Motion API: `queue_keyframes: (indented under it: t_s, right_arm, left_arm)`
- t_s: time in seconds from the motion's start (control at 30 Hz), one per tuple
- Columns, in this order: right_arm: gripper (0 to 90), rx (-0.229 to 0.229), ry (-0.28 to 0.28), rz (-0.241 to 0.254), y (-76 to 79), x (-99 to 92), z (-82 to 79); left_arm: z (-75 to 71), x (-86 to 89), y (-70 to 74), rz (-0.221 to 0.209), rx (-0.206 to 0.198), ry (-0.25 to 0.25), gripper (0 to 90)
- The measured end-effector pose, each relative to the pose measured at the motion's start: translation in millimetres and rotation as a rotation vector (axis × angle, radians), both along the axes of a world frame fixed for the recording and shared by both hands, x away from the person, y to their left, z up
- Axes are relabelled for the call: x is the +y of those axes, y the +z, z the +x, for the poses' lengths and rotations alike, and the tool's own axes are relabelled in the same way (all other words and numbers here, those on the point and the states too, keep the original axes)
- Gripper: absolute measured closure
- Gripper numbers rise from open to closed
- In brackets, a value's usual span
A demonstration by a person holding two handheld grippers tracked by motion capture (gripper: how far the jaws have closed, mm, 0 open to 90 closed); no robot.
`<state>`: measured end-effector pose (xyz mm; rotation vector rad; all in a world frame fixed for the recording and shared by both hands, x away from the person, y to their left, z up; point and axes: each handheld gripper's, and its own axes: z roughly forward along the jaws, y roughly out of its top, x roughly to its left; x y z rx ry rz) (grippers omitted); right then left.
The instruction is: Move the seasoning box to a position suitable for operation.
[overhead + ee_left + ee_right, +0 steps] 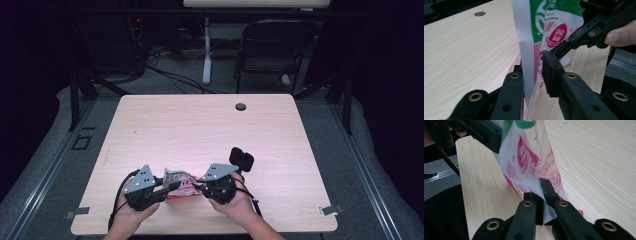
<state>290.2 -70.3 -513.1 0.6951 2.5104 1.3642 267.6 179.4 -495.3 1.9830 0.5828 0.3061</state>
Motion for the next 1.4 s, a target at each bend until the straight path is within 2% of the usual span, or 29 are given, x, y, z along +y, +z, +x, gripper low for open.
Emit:
queue_keyframes:
  t_s: [0.2, 0.27, 0.37, 0.53, 0.7, 0.77, 0.83, 1.03, 1.2, 1.27, 1.4]
  right_arm:
    - [90.0, -0.013, 0.003, 0.007, 1.2, -3.3, 0.1]
    - [90.0, -0.019, 0.004, 0.017, 1.9, -4.9, -0.3]
    - [90.0, -0.022, 0.002, 0.028, 3.8, -8.1, -0.3]
    - [90.0, -0.032, 0.001, 0.033, 6.3, -11.4, -1.4]
    - [90.0, -0.042, -0.006, 0.056, 10.5, -17.4, -2.3]
    - [90.0, -0.048, -0.007, 0.061, 12.2, -19.9, -3.7]
    - [90.0, -0.052, -0.004, 0.071, 14.4, -22.1, -5.1]
    - [90.0, -0.06, 0.003, 0.091, 18.6, -24.4, -7.0]
    - [90.0, -0.063, 0.008, 0.09, 19.7, -23.9, -8.3]
    - [90.0, -0.064, 0.004, 0.099, 20.7, -24.2, -9.0]
    - [90.0, -0.063, 0.006, 0.109, 22.3, -25.9, -8.7]
  left_arm:
    - [2.8, 1.9, -3.6, 0.0, 0.006, -0.005, 68.6]
    - [3.7, 2.1, -4.7, 0.003, 0.017, -0.002, 65.7]
    - [6.4, 1.4, -9.5, -0.005, 0.045, -0.028, 61.3]
    - [8.2, -0.4, -14.1, -0.002, 0.054, -0.043, 58.6]
    - [12.2, -1.0, -21.3, -0.004, 0.057, -0.043, 51.7]
    - [14.1, -2.0, -25.5, -0.002, 0.068, -0.047, 50.2]
    - [15.9, -3.3, -30.3, 0.016, 0.067, -0.053, 49.2]
    - [17.2, -5.7, -38.9, 0.025, 0.071, -0.068, 44.7]
    - [18.6, -5.6, -43.0, 0.007, 0.074, -0.072, 44.0]
    - [19.6, -5.0, -44.0, 0.013, 0.069, -0.076, 43.0]
    - [20.6, -5.0, -47.0, -0.006, 0.085, -0.071, 40.7]
